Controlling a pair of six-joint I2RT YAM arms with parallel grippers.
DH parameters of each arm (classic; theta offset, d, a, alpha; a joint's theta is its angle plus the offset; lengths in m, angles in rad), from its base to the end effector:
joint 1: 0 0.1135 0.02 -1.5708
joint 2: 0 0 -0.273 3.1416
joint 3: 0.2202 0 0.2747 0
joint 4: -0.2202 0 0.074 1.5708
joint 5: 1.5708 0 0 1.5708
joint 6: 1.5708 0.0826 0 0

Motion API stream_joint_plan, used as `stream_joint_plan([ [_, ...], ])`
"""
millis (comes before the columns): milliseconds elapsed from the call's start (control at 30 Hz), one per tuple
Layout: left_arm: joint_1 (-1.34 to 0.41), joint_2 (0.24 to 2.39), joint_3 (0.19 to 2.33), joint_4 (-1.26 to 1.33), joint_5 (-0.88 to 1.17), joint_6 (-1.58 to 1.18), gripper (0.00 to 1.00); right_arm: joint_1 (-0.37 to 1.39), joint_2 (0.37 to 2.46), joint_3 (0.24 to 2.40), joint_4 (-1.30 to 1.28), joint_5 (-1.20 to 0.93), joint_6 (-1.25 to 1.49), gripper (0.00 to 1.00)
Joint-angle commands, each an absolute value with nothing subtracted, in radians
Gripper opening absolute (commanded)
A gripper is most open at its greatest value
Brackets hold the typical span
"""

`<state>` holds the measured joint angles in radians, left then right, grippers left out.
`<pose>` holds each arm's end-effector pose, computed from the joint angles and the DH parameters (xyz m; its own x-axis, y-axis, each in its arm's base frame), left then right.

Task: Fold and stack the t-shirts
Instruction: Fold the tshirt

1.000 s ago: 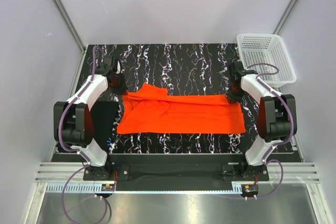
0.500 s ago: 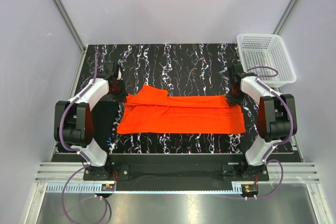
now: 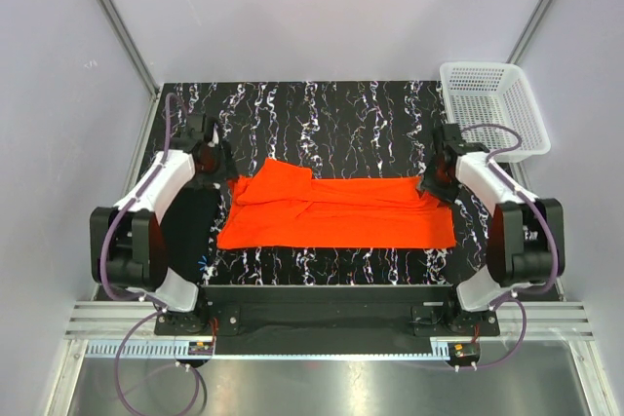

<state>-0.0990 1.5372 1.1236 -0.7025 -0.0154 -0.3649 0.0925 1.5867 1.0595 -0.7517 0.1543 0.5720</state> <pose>0.3476 -0.0332 0.1929 -0.8680 -0.2723 -0.4152 -0.2330 0.9618 -0.1438 0.3307 0.0179 0.1544 -0.8274 0.4604 -0.3216 0.4765 0.8786 0.0320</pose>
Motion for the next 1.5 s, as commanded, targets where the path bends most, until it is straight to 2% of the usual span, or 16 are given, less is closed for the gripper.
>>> stream_joint_plan([
  [0, -0.117, 1.508, 1.212, -0.637, 0.083, -0.313, 0.71, 0.083, 1.512, 1.117, -0.73, 0.172, 0.461, 0.6],
  [67, -0.126, 1.577, 1.27, -0.62, 0.153, -0.305, 0.74, 0.069, 1.569, 1.146, -0.724, 0.182, 0.449, 0.59],
  [133, -0.14, 1.682, 1.348, -0.62, 0.204, -0.292, 0.73, 0.06, 1.62, 1.199, -0.723, 0.175, 0.463, 0.54],
  [167, -0.152, 1.71, 1.37, -0.62, 0.207, -0.29, 0.71, 0.061, 1.665, 1.218, -0.723, 0.173, 0.474, 0.48],
  [233, -0.16, 1.759, 1.414, -0.62, 0.228, -0.311, 0.66, 0.061, 1.701, 1.258, -0.719, 0.164, 0.511, 0.29],
  [300, -0.173, 1.775, 1.43, -0.618, 0.238, -0.328, 0.65, 0.061, 1.738, 1.278, -0.709, 0.152, 0.531, 0.19],
  [467, -0.187, 1.792, 1.437, -0.618, 0.25, -0.333, 0.66, 0.057, 1.776, 1.27, -0.712, 0.149, 0.529, 0.15],
  [533, -0.187, 1.801, 1.451, -0.617, 0.27, -0.304, 0.72, 0.057, 1.752, 1.243, -0.707, 0.123, 0.511, 0.18],
  [633, -0.186, 1.833, 1.48, -0.62, 0.301, -0.262, 0.74, 0.066, 1.714, 1.21, -0.628, -0.053, 0.43, 0.28],
  [733, -0.186, 1.874, 1.514, -0.629, 0.331, -0.247, 0.76, 0.103, 1.747, 1.233, -0.511, -0.306, 0.391, 0.49],
  [767, -0.187, 1.903, 1.52, -0.638, 0.331, -0.245, 0.76, 0.121, 1.767, 1.25, -0.494, -0.354, 0.402, 0.61],
  [833, -0.186, 1.93, 1.539, -0.649, 0.319, -0.242, 0.77, 0.187, 1.843, 1.319, -0.447, -0.465, 0.422, 0.68],
  [1067, -0.184, 2.029, 1.574, -0.647, 0.285, -0.23, 0.75, 0.374, 2.075, 1.607, -0.388, -0.577, 0.459, 0.63],
  [1467, -0.179, 2.115, 1.631, -0.64, 0.278, -0.233, 0.69, 0.477, 2.266, 1.73, -0.357, -0.615, 0.494, 0.61],
])
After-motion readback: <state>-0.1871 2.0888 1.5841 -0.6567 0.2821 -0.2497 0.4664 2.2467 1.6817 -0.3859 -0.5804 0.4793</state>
